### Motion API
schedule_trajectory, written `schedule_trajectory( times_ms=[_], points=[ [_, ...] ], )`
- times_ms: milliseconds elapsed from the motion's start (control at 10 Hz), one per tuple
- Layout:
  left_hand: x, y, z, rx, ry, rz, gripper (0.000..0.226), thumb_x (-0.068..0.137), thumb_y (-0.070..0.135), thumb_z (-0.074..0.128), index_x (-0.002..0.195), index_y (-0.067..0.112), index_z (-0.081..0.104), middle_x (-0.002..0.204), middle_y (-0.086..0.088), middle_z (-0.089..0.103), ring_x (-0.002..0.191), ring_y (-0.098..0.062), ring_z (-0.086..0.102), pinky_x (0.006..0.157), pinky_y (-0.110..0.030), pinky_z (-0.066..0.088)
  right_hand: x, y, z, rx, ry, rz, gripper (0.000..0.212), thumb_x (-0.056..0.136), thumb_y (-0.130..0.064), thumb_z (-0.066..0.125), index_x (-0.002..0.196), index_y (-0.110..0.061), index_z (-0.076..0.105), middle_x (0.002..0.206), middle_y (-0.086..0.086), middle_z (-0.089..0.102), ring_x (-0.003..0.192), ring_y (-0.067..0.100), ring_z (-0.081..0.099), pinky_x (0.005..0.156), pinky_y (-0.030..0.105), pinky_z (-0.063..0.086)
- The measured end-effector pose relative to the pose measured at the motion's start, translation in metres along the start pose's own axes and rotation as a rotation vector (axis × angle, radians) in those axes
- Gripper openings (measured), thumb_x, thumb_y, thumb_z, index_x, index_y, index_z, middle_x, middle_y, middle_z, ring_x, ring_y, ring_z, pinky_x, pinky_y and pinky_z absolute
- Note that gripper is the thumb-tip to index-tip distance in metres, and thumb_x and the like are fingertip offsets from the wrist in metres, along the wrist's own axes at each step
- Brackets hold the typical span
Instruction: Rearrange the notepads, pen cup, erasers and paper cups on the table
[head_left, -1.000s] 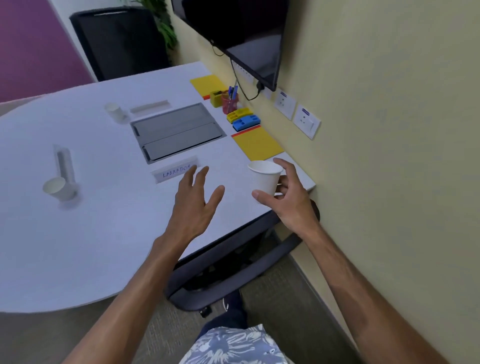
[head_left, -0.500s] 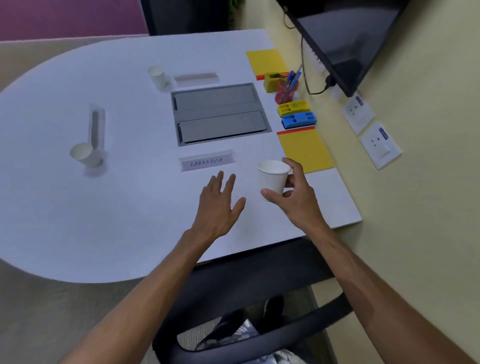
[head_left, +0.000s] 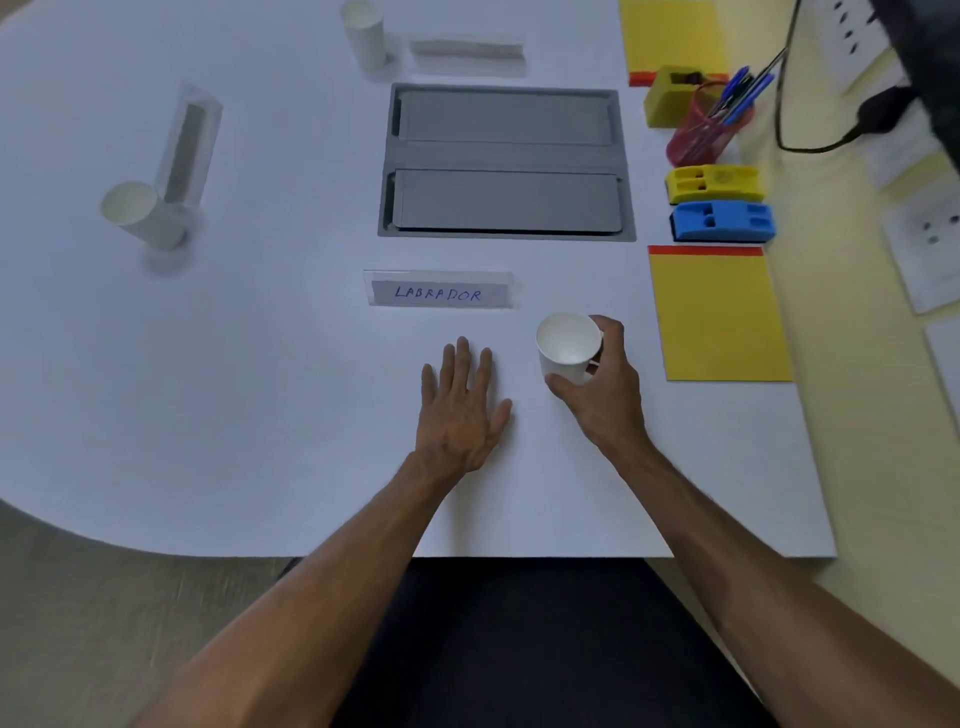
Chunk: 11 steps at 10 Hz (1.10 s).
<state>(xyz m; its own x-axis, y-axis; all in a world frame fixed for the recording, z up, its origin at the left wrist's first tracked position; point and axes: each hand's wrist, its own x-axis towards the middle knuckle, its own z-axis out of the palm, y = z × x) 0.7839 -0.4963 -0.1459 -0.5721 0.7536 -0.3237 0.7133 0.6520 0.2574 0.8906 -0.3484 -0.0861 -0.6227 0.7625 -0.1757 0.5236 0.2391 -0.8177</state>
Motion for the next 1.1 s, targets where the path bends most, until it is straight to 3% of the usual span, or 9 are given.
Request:
schedule_trajectory(
  times_ms=[300, 500, 700, 800, 1000, 1100],
  points=[
    [0.017, -0.003, 0.035, 0.070, 0.165, -0.006, 0.075, 0.102, 0.059, 0.021, 0.159, 0.016, -0.002, 0.166, -0.014, -0.009, 0.153, -0.028, -0.011, 0.122, -0.058, 0.003, 0.065, 0.021, 0.029, 0.009, 0.092, 0.011, 0.076, 0.074, -0.015, 0.085, 0.134, -0.014, 0.038, 0.129, 0.005, 0.054, 0.110, 0.021, 0.054, 0.085, 0.027, 0.049],
    [0.020, -0.002, 0.036, 0.070, 0.169, -0.022, 0.078, 0.100, 0.060, 0.023, 0.159, 0.017, -0.004, 0.166, -0.012, -0.013, 0.153, -0.027, -0.014, 0.122, -0.057, 0.003, 0.091, 0.018, 0.044, -0.004, 0.130, -0.035, 0.077, 0.073, -0.016, 0.086, 0.134, -0.009, 0.039, 0.131, 0.009, 0.054, 0.109, 0.012, 0.049, 0.088, 0.021, 0.045],
    [0.021, -0.002, 0.037, 0.079, 0.163, -0.025, 0.078, 0.100, 0.061, 0.024, 0.159, 0.017, -0.004, 0.166, -0.012, -0.012, 0.153, -0.027, -0.014, 0.122, -0.057, 0.005, 0.102, 0.018, 0.056, 0.018, 0.155, -0.052, 0.077, 0.072, -0.017, 0.087, 0.133, -0.008, 0.040, 0.131, 0.009, 0.055, 0.111, 0.013, 0.051, 0.088, 0.016, 0.044],
    [0.021, -0.003, 0.036, 0.086, 0.167, -0.020, 0.078, 0.100, 0.061, 0.024, 0.159, 0.017, -0.003, 0.166, -0.012, -0.012, 0.153, -0.027, -0.013, 0.121, -0.057, 0.006, 0.103, 0.020, 0.059, 0.016, 0.165, -0.050, 0.079, 0.073, -0.016, 0.086, 0.135, -0.008, 0.039, 0.133, 0.009, 0.054, 0.117, 0.018, 0.054, 0.086, 0.008, 0.040],
    [0.019, -0.003, 0.034, 0.075, 0.191, -0.004, 0.078, 0.100, 0.061, 0.023, 0.159, 0.017, -0.003, 0.166, -0.012, -0.011, 0.153, -0.027, -0.013, 0.122, -0.057, 0.005, 0.093, 0.026, 0.051, 0.071, 0.113, -0.010, 0.097, 0.073, -0.010, 0.086, 0.149, -0.012, 0.026, 0.147, 0.008, 0.044, 0.131, 0.021, 0.047, 0.104, 0.023, 0.039],
    [0.018, -0.002, 0.035, 0.087, 0.201, 0.000, 0.078, 0.100, 0.060, 0.022, 0.159, 0.016, -0.004, 0.166, -0.013, -0.012, 0.153, -0.028, -0.013, 0.122, -0.057, 0.003, 0.074, 0.025, 0.045, 0.046, 0.158, 0.053, 0.095, 0.075, -0.010, 0.083, 0.150, -0.014, 0.025, 0.148, 0.008, 0.042, 0.130, 0.019, 0.046, 0.101, 0.022, 0.039]
  ],
)
